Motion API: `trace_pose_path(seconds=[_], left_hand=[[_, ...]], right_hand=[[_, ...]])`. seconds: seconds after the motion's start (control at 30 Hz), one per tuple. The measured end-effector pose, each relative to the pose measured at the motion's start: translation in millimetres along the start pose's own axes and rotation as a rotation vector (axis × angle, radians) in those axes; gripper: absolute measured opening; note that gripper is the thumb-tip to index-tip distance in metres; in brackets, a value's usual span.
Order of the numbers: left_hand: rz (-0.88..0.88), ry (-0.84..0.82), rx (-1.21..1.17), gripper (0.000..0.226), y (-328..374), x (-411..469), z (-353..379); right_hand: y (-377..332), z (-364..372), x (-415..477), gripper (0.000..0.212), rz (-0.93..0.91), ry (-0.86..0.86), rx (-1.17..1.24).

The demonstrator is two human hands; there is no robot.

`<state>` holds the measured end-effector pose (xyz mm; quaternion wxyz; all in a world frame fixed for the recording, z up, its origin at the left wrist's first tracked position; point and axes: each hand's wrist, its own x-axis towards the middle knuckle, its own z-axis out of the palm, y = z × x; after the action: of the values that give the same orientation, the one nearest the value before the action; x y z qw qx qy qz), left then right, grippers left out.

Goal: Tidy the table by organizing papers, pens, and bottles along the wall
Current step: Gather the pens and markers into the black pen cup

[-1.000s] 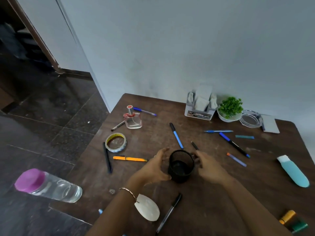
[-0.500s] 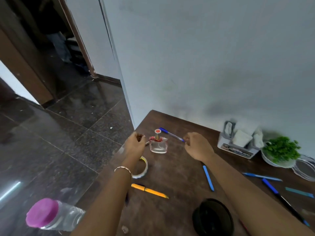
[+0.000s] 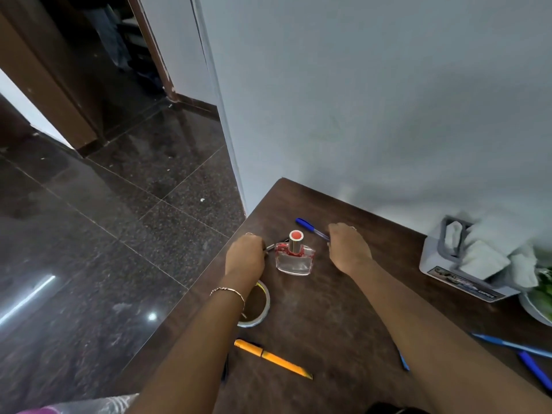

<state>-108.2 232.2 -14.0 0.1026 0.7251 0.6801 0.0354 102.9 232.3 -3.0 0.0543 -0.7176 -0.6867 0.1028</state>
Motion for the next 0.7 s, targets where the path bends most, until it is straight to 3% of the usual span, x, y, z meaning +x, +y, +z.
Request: trace_pose_path(seconds=[0.13, 0.23, 0.43, 0.53, 0.63, 0.7], left_hand=[[-0.021, 0.011, -0.004, 0.02, 1, 5, -3], [-0.118, 0.015, -0.145, 0.018, -2, 8, -12], [-0.339, 0.162, -0.779, 0.009, -2, -23, -39], [-0.4, 0.156, -1.239, 0.009, 10, -62, -52], [-0.327, 0.088, -1.583, 0.021, 35, -109, -73], [-0.246, 0.028, -1.677, 0.028, 52, -137, -81]], right_hand=[[3, 5, 2, 0.023, -0.039, 0.022, -0.034], [9, 0, 0, 0.017, 0.009, 0.024, 0.095], [20, -30, -33, 0.017, 0.126, 0.107, 0.597], [19, -48, -68, 0.019, 0.17, 0.089, 0.859], [21, -63, -109, 0.027, 0.139, 0.049, 1.002], [24, -72, -136, 0.031, 0.109, 0.024, 1.067]])
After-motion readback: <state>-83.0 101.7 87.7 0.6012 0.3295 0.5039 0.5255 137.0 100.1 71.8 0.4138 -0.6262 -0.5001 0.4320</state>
